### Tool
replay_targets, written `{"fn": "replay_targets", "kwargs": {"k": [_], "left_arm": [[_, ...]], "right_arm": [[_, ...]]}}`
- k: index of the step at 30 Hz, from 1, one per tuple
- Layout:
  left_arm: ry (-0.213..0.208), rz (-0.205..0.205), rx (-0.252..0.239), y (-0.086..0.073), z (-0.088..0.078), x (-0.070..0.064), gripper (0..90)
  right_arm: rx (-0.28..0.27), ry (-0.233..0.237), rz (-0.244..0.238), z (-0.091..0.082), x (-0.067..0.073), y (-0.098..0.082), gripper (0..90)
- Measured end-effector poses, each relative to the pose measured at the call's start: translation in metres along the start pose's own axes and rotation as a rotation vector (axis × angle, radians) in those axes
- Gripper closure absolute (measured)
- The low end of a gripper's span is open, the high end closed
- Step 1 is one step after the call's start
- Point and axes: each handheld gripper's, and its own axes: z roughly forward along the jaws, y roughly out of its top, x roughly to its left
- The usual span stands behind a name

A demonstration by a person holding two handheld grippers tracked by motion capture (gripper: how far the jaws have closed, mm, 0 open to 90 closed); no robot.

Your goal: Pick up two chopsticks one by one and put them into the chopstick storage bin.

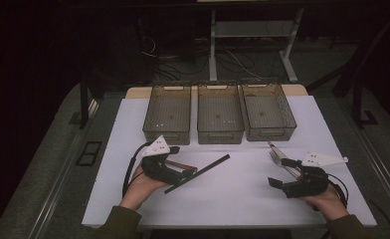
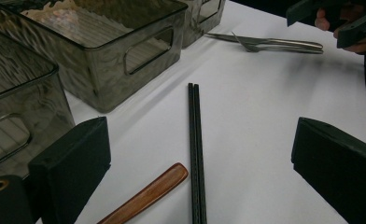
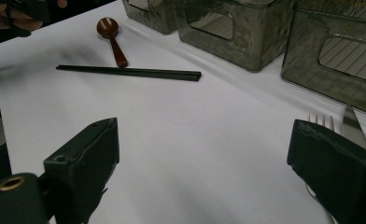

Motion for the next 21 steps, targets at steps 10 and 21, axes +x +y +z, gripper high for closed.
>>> {"fn": "replay_targets", "kwargs": {"k": [10, 21], "left_arm": [[-0.001, -0.001, 0.004, 0.007, 0.011, 0.002, 8.7], [-0.035, 0.004, 0.017, 0.019, 0.031, -0.002, 16.5]], "right_arm": [[-0.010, 0.004, 0.004, -0.001, 0.000, 0.000, 8.5], [-0.002, 0.012, -0.005, 0.002, 0.000, 0.001, 8.5]]}}
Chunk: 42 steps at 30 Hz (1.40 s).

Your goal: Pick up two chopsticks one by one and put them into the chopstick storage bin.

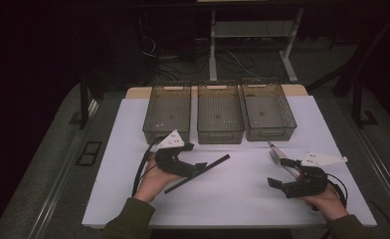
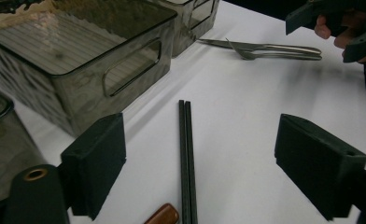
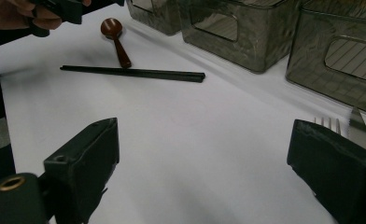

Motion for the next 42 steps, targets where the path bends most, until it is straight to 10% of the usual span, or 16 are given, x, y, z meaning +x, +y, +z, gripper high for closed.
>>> {"fn": "replay_targets", "kwargs": {"k": [22, 42], "left_arm": [[-0.015, 0.024, 0.189, -0.013, 0.032, 0.007, 68.7], [-0.031, 0.003, 0.269, -0.021, 0.048, 0.013, 78.8]], "right_arm": [[0.000, 0.003, -0.002, 0.001, 0.000, 0.000, 8.5], [0.000, 0.007, 0.002, 0.002, -0.001, -0.001, 8.5]]}}
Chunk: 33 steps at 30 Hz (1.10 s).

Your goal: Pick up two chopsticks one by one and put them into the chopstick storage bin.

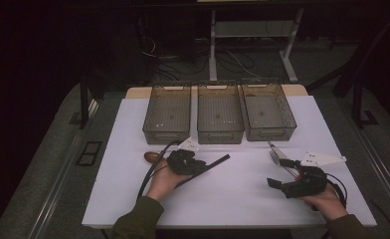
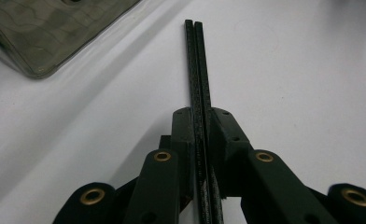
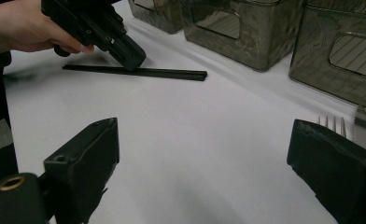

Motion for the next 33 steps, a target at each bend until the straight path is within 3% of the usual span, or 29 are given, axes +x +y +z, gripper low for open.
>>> {"fn": "replay_targets", "kwargs": {"k": [9, 19, 27, 33], "left_arm": [[0.006, -0.018, -0.006, -0.0016, 0.0003, 0.0007, 79.3], [0.012, -0.003, 0.008, -0.0022, 0.0030, -0.0002, 81.5], [0.045, 0.023, 0.017, -0.0020, 0.0035, -0.0041, 84.1], [0.061, -0.008, 0.023, -0.0010, 0.0036, -0.0076, 85.0]], "right_arm": [[-0.003, 0.002, 0.004, -0.0002, 0.0000, 0.0000, 8.5], [-0.004, 0.004, 0.006, -0.0005, -0.0001, 0.0002, 8.5], [-0.004, 0.004, 0.008, -0.0006, -0.0001, 0.0002, 8.6], [-0.003, 0.005, 0.007, -0.0001, -0.0002, 0.0000, 8.5]]}}
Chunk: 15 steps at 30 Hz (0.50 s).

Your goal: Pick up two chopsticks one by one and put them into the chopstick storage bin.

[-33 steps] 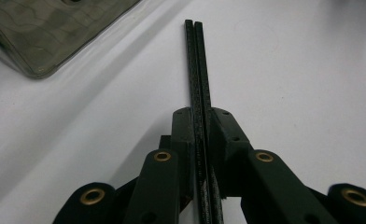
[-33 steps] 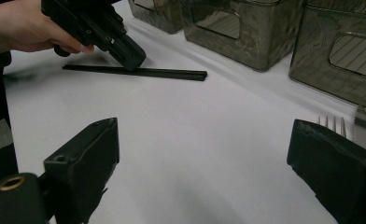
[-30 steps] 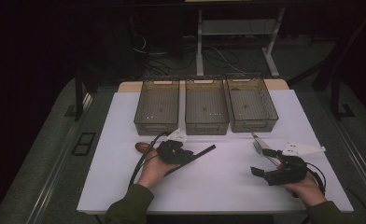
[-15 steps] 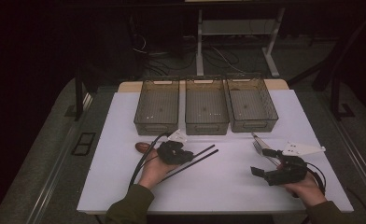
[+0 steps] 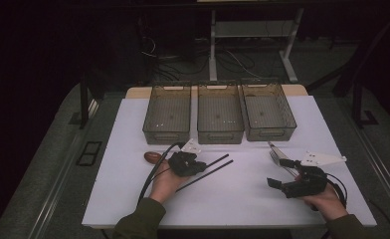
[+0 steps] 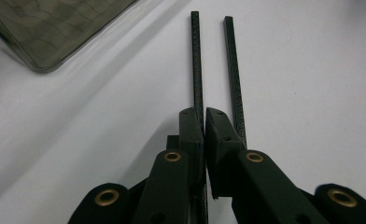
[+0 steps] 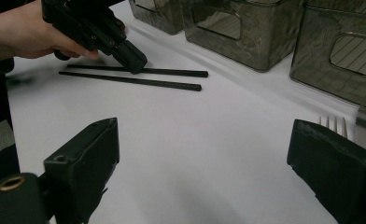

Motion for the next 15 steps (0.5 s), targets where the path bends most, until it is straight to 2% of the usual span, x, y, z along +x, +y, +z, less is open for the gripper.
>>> {"fn": "replay_targets", "kwargs": {"k": [2, 5, 9, 15], "left_arm": [[0.000, 0.014, 0.001, 0.0005, -0.0002, 0.0013, 85.0], [-0.010, 0.005, 0.004, 0.0006, -0.0005, 0.0009, 85.1], [0.000, 0.006, 0.005, 0.0015, -0.0014, -0.0002, 85.1], [0.001, -0.005, -0.018, 0.0035, -0.0087, -0.0009, 85.1]], "right_arm": [[0.000, 0.000, -0.001, 0.0001, 0.0000, -0.0001, 8.5], [0.005, 0.000, -0.001, 0.0006, 0.0000, -0.0011, 8.6], [0.006, -0.001, 0.001, 0.0007, -0.0002, -0.0021, 8.5], [0.004, -0.005, 0.008, 0.0011, -0.0005, -0.0053, 8.5]]}}
